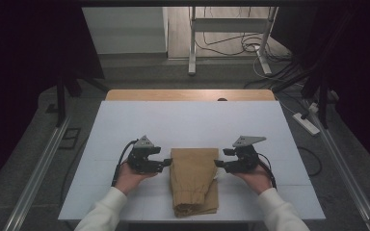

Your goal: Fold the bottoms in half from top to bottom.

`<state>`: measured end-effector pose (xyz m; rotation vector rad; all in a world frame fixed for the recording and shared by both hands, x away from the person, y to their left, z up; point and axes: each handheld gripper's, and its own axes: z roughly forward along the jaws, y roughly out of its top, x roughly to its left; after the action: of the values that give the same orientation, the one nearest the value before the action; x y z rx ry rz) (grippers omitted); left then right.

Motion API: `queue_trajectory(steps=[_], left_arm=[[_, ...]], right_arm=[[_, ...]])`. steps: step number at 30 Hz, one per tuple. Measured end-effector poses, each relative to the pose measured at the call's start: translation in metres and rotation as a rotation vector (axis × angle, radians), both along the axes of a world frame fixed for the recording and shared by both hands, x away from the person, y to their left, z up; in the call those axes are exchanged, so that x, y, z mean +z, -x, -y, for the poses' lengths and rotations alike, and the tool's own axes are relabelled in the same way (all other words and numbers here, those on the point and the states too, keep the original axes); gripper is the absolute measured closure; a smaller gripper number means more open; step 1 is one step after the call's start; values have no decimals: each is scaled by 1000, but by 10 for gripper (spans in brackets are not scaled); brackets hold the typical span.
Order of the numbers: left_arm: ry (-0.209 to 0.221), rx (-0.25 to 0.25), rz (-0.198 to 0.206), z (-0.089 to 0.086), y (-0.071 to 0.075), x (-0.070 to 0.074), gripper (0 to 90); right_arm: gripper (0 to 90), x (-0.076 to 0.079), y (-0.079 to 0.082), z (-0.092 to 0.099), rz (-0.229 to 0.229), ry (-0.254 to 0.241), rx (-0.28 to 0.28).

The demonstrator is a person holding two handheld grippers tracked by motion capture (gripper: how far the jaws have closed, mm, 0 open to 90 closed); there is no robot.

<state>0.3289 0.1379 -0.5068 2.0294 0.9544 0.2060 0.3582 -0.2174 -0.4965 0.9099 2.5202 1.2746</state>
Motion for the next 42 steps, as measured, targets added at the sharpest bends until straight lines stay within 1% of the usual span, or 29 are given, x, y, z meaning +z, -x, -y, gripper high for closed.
queue_trajectory(steps=[4, 9, 12, 13, 15, 17, 19, 23, 27, 31, 33, 36, 37, 41, 42], left_arm=[[6, 7, 4, 5, -7, 2, 252], [6, 19, -2, 10, -17, 4, 233], [-2, 15, -16, 13, -23, 3, 218], [-11, 14, -23, 15, -26, 2, 217], [-19, 16, -32, 17, -32, 0, 205], [-21, 23, -43, 19, -37, -2, 201], [-33, 28, -50, 22, -41, -4, 199], [-54, 31, -47, 25, -45, -7, 195], [-55, 38, -78, 22, -51, -14, 194], [-85, 8, -109, 25, -53, -22, 193], [-91, -3, -119, 28, -54, -25, 194], [-96, -17, -137, 30, -55, -30, 203], [-94, -23, -144, 31, -55, -32, 210], [-89, -23, -136, 31, -54, -33, 223], [-85, -22, -132, 31, -54, -34, 230]], right_arm=[[346, 2, -7, -6, 1, -1, -5], [341, 1, -16, -13, -10, 1, -10], [339, -1, -23, -16, -24, 1, -12], [337, -2, -24, -18, -29, 1, -16], [329, -4, -28, -21, -43, 12, -11], [329, -7, -31, -24, -43, 26, -15], [327, -10, -34, -26, -52, 35, -21], [326, -13, -41, -30, -67, 32, -32], [326, -17, -47, -34, -75, 37, -31], [320, -22, -48, -34, -101, 55, -30], [320, -23, -48, -34, -111, 56, -35], [320, -25, -48, -34, -122, 76, -32], [320, -26, -47, -34, -129, 76, -31], [325, -29, -48, -33, -156, 76, -24], [335, -29, -48, -33, -155, 76, -23]])
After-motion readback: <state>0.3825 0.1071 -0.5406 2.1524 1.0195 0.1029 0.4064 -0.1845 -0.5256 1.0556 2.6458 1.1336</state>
